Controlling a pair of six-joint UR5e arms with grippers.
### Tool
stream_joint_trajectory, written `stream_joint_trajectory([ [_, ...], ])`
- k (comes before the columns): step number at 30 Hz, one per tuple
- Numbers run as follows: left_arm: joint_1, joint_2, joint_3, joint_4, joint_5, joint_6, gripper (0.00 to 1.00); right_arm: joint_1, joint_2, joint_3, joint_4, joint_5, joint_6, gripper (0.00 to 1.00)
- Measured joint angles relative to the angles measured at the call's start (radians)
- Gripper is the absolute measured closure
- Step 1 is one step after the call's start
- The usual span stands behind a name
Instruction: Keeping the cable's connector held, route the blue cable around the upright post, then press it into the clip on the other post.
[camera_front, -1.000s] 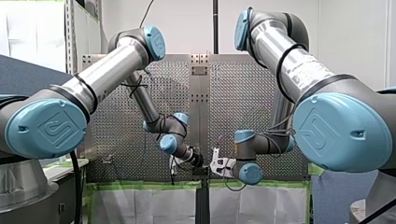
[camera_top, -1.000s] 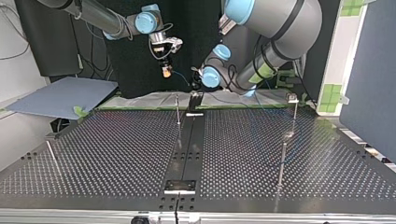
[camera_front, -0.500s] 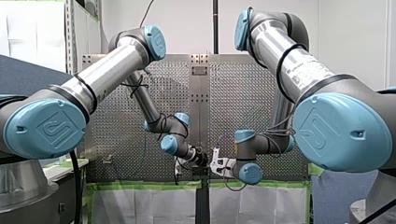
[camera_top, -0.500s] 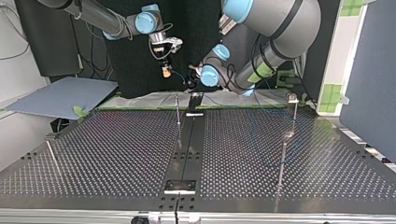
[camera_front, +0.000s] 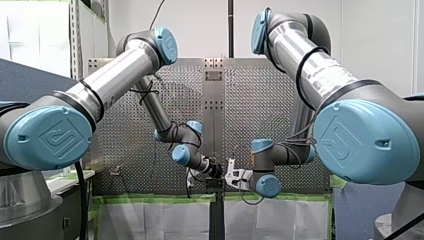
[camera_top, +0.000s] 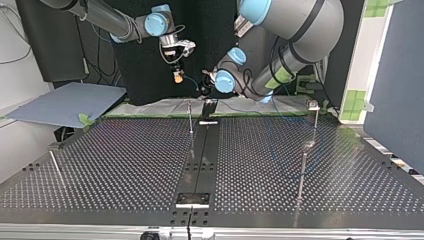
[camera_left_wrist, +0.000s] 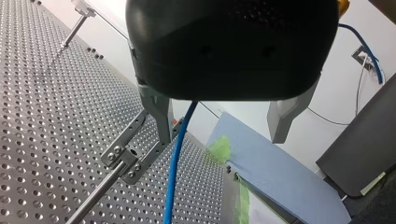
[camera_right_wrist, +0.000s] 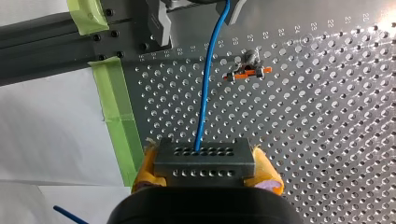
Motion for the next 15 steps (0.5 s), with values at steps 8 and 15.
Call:
stream_joint_trajectory([
  [8, -0.001, 0.0, 0.0, 0.0, 0.0, 0.003, 0.57, 0.0, 0.0, 0.0, 0.002, 0.0, 0.0, 1.0],
  [15, -0.002, 0.0, 0.0, 0.013, 0.0, 0.004, 1.0, 0.0, 0.0, 0.0, 0.004, 0.0, -0.001, 1.0],
])
